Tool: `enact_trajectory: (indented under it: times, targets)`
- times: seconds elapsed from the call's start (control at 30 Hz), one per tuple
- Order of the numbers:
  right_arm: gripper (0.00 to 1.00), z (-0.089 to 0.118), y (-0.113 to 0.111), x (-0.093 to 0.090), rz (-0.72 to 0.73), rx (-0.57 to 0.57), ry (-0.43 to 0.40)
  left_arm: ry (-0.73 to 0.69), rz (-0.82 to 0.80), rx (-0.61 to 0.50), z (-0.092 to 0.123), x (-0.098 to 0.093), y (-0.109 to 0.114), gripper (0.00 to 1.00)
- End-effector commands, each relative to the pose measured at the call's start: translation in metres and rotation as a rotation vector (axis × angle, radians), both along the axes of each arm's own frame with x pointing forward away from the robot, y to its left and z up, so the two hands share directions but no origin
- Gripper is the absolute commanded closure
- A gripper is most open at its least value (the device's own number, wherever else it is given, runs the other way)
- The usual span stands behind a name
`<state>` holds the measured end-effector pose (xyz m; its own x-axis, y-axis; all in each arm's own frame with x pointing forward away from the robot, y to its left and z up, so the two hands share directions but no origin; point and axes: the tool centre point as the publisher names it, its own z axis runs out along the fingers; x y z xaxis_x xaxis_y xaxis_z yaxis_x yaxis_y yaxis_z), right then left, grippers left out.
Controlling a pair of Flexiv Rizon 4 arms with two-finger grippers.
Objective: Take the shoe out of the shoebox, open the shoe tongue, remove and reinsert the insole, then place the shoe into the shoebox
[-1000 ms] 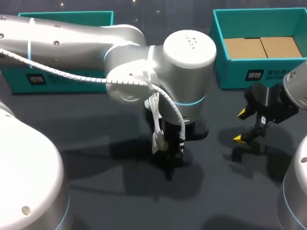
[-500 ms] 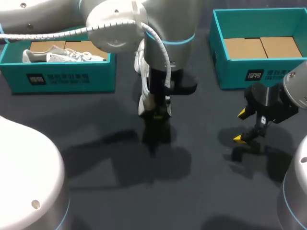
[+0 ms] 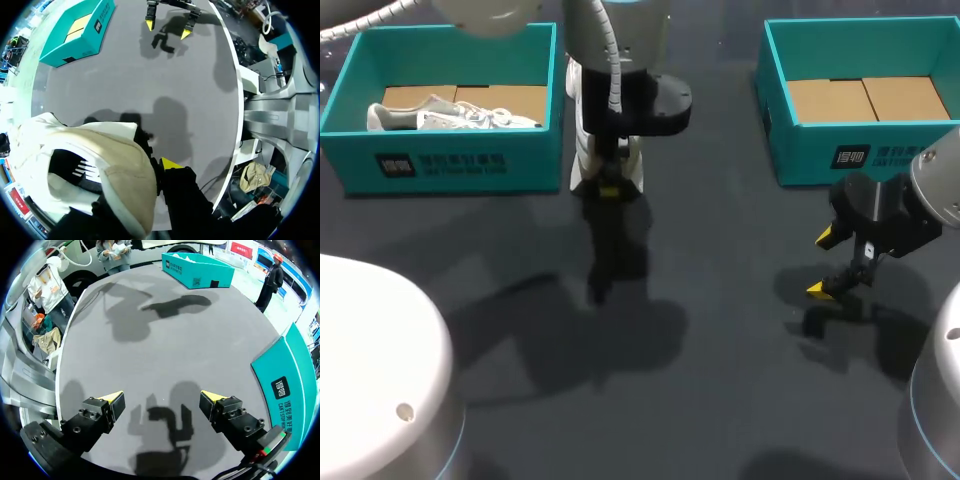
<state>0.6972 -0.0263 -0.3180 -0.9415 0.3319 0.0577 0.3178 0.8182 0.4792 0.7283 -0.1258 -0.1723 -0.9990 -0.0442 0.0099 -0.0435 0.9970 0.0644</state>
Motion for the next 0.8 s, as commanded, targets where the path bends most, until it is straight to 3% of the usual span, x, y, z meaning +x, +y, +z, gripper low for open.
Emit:
enact_trajectory:
  times: [0.03,0.17,0.5,0.8]
  targets:
    - [0.00,0.000,0.000,-0.002,-0.002,-0.002,-0.001,-0.004,-0.001,-0.010,0.000,-0.001,0.005,1.00]
    - [0.00,0.000,0.000,-0.002,-0.002,-0.002,-0.001,-0.004,-0.001,-0.010,0.000,-0.001,0.005,1.00]
    - [0.00,0.000,0.000,-0.002,-0.002,-0.002,-0.001,0.026,-0.042,-0.061,0.039,0.079,0.098,1.00]
    - [0.00,0.000,0.000,-0.002,-0.002,-0.002,-0.001,0.024,0.022,-0.050,0.047,0.137,0.165,1.00]
